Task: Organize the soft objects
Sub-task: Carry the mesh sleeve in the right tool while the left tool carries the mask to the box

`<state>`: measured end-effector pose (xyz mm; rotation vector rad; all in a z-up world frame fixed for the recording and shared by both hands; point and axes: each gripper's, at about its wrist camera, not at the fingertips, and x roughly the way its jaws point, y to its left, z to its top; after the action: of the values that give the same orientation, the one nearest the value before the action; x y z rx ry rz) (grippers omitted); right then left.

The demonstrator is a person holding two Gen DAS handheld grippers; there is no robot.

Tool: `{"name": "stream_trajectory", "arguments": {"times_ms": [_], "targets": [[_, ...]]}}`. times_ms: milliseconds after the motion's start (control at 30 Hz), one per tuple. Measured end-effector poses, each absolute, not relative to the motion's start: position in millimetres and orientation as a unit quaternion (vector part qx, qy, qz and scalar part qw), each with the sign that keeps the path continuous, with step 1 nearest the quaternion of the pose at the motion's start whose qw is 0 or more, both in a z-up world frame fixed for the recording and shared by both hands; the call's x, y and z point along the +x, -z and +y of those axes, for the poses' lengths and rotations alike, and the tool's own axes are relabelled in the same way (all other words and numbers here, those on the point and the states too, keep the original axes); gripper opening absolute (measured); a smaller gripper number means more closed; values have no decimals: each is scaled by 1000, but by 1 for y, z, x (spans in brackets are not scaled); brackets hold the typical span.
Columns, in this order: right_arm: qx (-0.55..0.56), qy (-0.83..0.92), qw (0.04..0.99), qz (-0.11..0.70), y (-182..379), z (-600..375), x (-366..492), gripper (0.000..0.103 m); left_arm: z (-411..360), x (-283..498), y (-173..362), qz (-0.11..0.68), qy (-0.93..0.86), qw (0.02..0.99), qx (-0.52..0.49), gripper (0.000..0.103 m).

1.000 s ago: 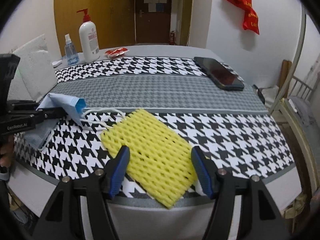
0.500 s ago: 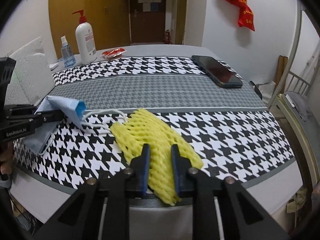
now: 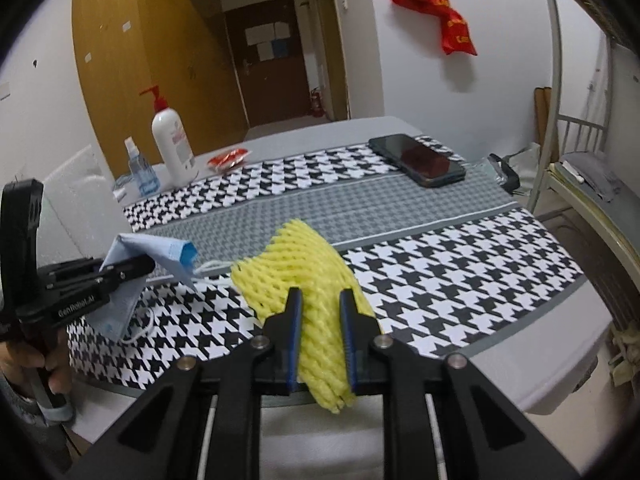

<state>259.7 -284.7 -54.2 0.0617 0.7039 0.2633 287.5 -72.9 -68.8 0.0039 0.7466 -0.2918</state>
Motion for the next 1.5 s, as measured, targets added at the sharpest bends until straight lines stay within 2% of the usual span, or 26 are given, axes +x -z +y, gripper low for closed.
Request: {"name": "stream_trajectory", "arguments": {"times_ms": [733, 1500], "targets": [[44, -147, 947, 281, 8, -280, 207, 22, -69, 221, 14, 268, 102, 958, 8, 10], [21, -194, 955, 225, -26, -240, 165, 22, -25, 146, -22, 188, 52, 981, -6, 10]]}}
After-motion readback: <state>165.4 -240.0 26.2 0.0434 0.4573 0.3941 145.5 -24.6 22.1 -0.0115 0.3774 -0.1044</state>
